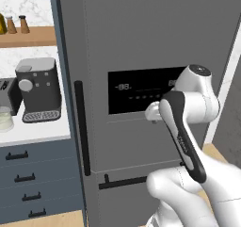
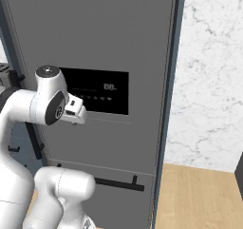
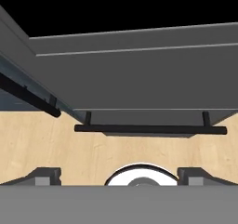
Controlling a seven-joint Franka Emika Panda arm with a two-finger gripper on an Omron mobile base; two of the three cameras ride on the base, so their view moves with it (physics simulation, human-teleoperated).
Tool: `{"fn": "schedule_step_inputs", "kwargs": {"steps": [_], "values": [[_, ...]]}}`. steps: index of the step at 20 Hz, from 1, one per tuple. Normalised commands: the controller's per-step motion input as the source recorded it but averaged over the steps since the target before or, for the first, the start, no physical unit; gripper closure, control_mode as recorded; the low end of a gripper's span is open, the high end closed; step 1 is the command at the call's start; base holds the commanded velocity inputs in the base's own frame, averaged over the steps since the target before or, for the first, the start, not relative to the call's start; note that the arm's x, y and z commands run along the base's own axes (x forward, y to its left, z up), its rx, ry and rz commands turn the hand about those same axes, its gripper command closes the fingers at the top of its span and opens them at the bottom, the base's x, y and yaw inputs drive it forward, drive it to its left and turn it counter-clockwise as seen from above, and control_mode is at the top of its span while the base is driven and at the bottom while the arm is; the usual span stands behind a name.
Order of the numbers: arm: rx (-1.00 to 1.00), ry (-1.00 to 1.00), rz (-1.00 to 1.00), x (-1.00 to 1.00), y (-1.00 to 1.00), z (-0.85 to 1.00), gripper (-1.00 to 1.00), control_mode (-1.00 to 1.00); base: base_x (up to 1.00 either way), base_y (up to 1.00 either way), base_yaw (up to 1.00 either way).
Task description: Grab a lemon wedge from the fridge and one ice cube from the ice bowl, and put them in the glass of lemonade.
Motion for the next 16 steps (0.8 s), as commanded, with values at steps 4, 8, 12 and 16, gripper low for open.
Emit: {"fn": "schedule_step_inputs", "kwargs": {"steps": [4, 8, 12, 16], "values": [[0.04, 0.00, 0.01, 0.00, -0.18, 0.00, -1.00, -1.00, 0.00, 0.00, 0.00], [0.02, 0.00, 0.04, -0.03, -0.19, 0.02, -1.00, -1.00, 0.00, 0.00, 0.00], [0.00, -0.03, 0.00, -0.03, 0.00, 0.00, -1.00, 1.00, 0.00, 0.06, 0.00], [0.00, 0.00, 0.00, 0.00, 0.00, 0.00, -1.00, 1.00, 0.00, 0.70, -0.16]]}}
